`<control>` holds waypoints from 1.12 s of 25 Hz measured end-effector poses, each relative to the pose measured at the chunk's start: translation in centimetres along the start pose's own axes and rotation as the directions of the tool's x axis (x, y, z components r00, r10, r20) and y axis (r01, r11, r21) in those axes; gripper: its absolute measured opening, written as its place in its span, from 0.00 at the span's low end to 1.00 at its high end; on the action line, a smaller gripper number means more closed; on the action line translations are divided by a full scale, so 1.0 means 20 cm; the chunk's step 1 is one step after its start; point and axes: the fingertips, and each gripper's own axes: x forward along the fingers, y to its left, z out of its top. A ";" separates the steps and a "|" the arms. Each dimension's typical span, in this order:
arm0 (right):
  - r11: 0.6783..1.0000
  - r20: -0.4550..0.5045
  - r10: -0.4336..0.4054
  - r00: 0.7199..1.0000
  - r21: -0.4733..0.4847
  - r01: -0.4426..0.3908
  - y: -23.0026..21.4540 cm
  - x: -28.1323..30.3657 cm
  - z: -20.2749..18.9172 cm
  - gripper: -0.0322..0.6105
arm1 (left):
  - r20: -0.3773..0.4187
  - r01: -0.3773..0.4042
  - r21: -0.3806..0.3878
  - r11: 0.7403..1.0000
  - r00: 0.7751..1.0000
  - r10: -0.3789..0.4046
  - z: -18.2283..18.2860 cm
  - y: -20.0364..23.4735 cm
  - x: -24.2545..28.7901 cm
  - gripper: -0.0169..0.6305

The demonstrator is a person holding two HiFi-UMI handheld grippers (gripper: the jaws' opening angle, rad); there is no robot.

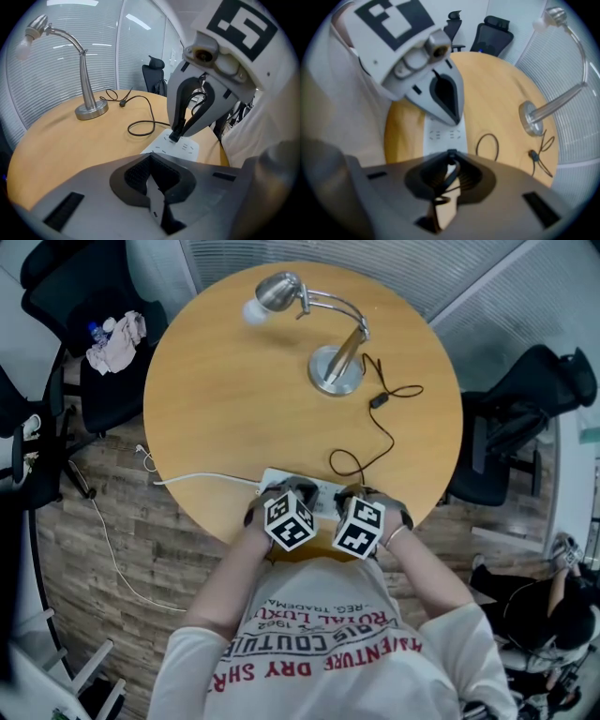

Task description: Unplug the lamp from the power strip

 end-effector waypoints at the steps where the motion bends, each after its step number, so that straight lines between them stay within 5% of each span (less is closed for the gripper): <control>1: 1.000 0.023 0.000 1.000 0.010 -0.001 -0.02 -0.06 0.02 0.16 | -0.003 -0.005 0.009 1.000 1.000 0.005 0.00 0.00 0.00 0.07; 9: 0.994 0.063 -0.027 0.998 0.110 0.020 -0.14 -0.26 -0.06 0.16 | -0.005 -0.021 0.018 1.000 1.000 0.022 -0.01 0.01 0.01 0.07; 16: 0.966 0.251 -0.098 0.963 0.257 0.031 -0.14 -0.34 0.04 0.16 | 0.014 -0.039 -0.011 0.999 0.999 0.039 -0.02 0.01 0.00 0.07; 21: 0.919 0.404 -0.267 0.875 0.379 0.105 -0.23 -0.45 0.11 0.16 | 0.146 -0.053 -0.236 0.970 0.985 0.090 0.09 0.09 -0.13 0.07; 28: 0.830 0.561 -0.420 0.713 0.555 0.052 -0.32 -0.66 0.15 0.16 | 0.343 -0.104 -0.274 0.956 0.918 0.198 0.35 0.21 -0.47 0.07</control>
